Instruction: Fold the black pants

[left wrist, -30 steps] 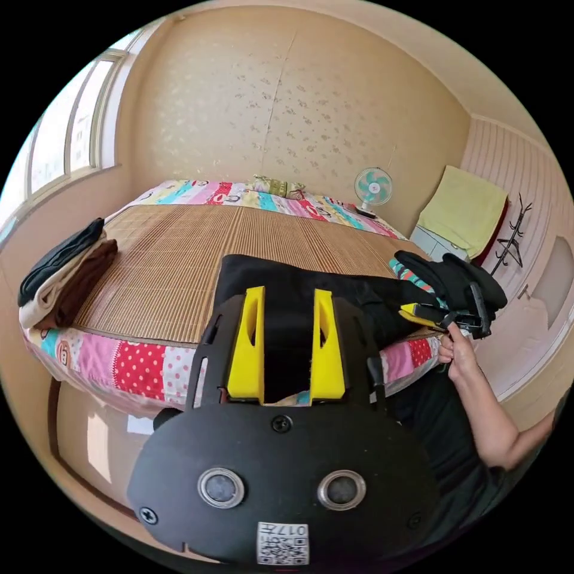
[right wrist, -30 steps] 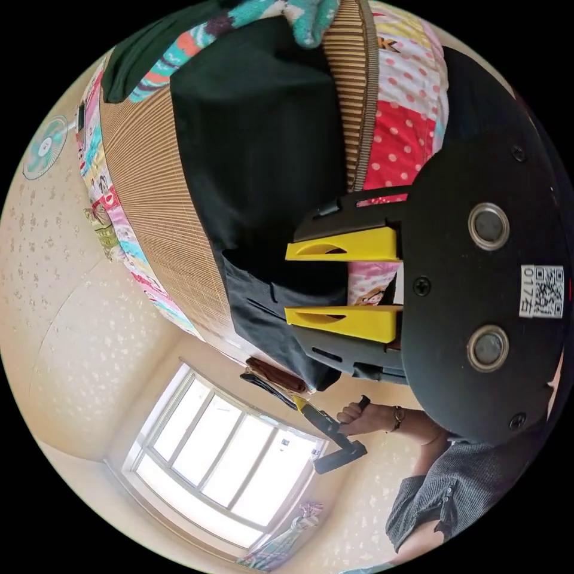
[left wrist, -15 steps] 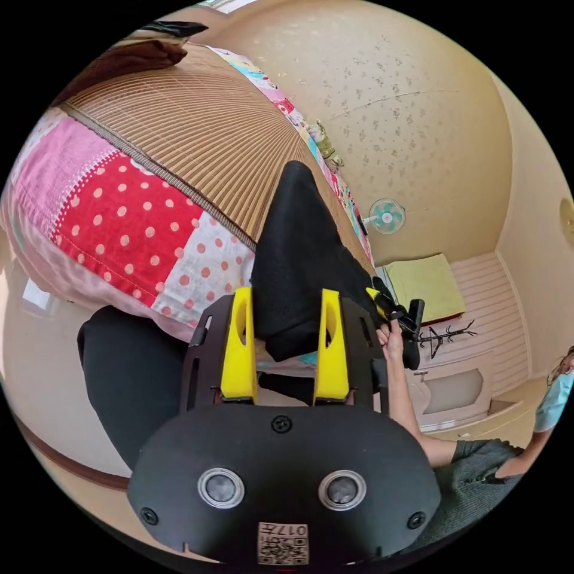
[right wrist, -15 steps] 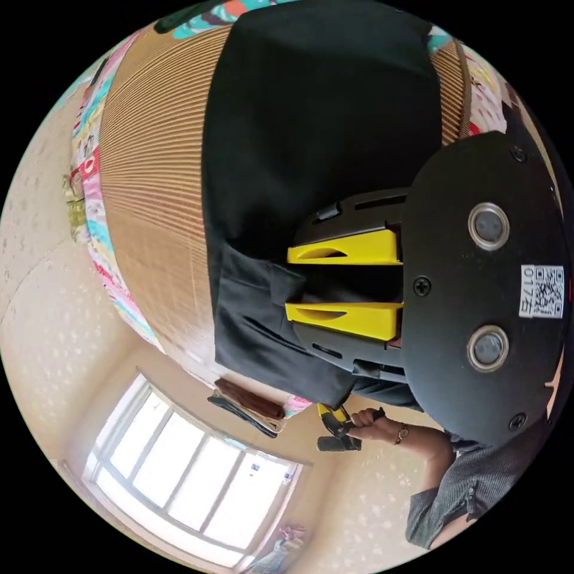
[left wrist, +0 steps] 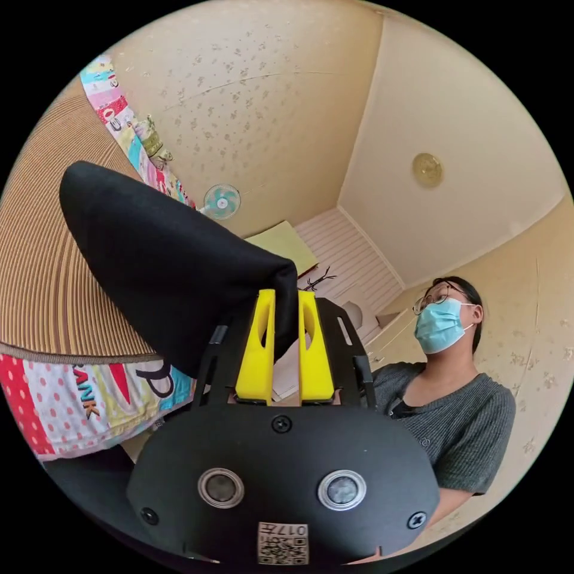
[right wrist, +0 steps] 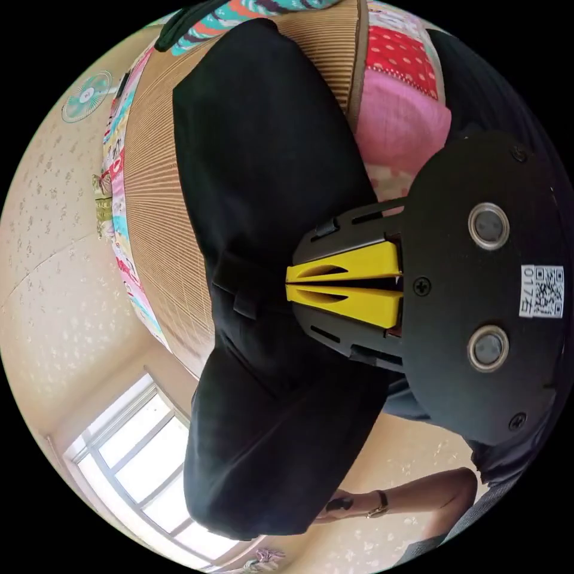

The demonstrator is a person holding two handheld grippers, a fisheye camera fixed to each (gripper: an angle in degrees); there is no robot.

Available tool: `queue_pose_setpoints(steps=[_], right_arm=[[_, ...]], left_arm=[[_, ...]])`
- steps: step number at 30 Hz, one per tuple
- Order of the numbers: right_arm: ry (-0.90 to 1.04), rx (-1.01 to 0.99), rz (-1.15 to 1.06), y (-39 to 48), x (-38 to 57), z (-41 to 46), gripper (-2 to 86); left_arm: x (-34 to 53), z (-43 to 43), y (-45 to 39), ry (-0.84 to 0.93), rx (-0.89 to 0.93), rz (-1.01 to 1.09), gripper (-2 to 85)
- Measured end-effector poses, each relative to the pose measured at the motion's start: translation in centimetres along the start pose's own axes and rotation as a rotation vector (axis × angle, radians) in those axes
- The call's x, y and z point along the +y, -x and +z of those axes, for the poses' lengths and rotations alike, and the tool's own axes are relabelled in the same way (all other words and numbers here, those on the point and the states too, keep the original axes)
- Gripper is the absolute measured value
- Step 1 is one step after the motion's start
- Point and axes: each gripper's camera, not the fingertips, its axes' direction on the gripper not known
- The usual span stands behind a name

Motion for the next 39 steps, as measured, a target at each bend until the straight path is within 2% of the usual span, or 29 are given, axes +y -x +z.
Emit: queue_pose_setpoints(steps=[4,7,10,11,14,16,18,21,23,25,26,28,29,32,34,36,38,39], right_arm=[[0.002,-0.144,-0.051,3.1,-1.2,-0.2,0.6],[-0.011,-0.145,-0.037,2.6,-2.4,-2.4,0.8],[0.100,-0.084,0.009,-0.2,-3.0,-3.1,1.2],[0.167,-0.087,0.036,-1.9,-2.9,-3.2,1.4],[0.216,-0.230,0.084,-6.6,-1.7,-6.1,1.7],[0.246,-0.301,0.131,-9.2,-0.9,-8.0,1.9],[0.243,-0.409,0.184,-11.4,0.0,-9.7,2.6],[0.119,-0.664,0.270,-13.8,0.9,-11.7,6.2],[0.033,-0.812,0.299,-14.1,-0.1,-11.8,11.3],[0.053,-0.838,0.273,-13.7,-2.3,-11.1,12.1],[0.127,-0.756,0.300,-13.5,-4.1,-10.7,10.2],[0.184,-0.670,0.295,-13.4,-6.8,-11.3,7.0],[0.140,-0.669,0.273,-13.7,-8.0,-12.8,5.4],[-0.057,-0.541,0.349,-17.1,-8.7,-18.6,3.8],[-0.227,-0.462,0.444,-20.0,-7.3,-22.7,3.0],[-0.363,-0.453,0.507,-22.4,-5.2,-26.4,2.3],[-0.422,-0.475,0.494,-23.8,-2.8,-29.6,1.9],[-0.406,-0.469,0.496,-23.9,-2.4,-30.0,1.9]], left_arm=[[-5.4,7.6,-1.7,0.111,-0.056,0.143,6.4],[-7.1,15.8,0.1,0.243,-0.134,0.208,6.8],[-7.0,23.0,6.6,0.422,-0.257,0.037,8.9],[-6.7,23.3,7.7,0.424,-0.281,0.005,9.6],[-4.6,20.1,8.9,0.296,-0.478,0.030,11.2],[-2.1,15.0,8.0,0.141,-0.800,0.042,11.4],[-0.1,11.2,7.8,0.051,-0.982,-0.006,12.5],[2.8,6.3,9.4,-0.001,-1.086,-0.199,16.7],[4.5,4.9,10.9,0.018,-1.067,-0.321,19.0],[6.6,4.8,13.4,0.057,-0.901,-0.478,16.5],[7.2,4.9,13.9,0.040,-0.821,-0.506,14.4],[8.8,4.4,13.8,-0.105,-0.702,-0.605,9.7],[8.6,4.7,13.6,-0.096,-0.694,-0.601,9.4],[6.5,8.9,13.1,0.148,-0.577,-0.540,8.3],[6.2,14.3,12.9,0.390,-0.276,-0.465,6.9],[6.6,15.7,11.8,0.438,-0.149,-0.417,6.0],[6.7,13.9,10.8,0.390,-0.234,-0.415,8.9],[6.4,11.8,10.3,0.343,-0.339,-0.413,11.8]])
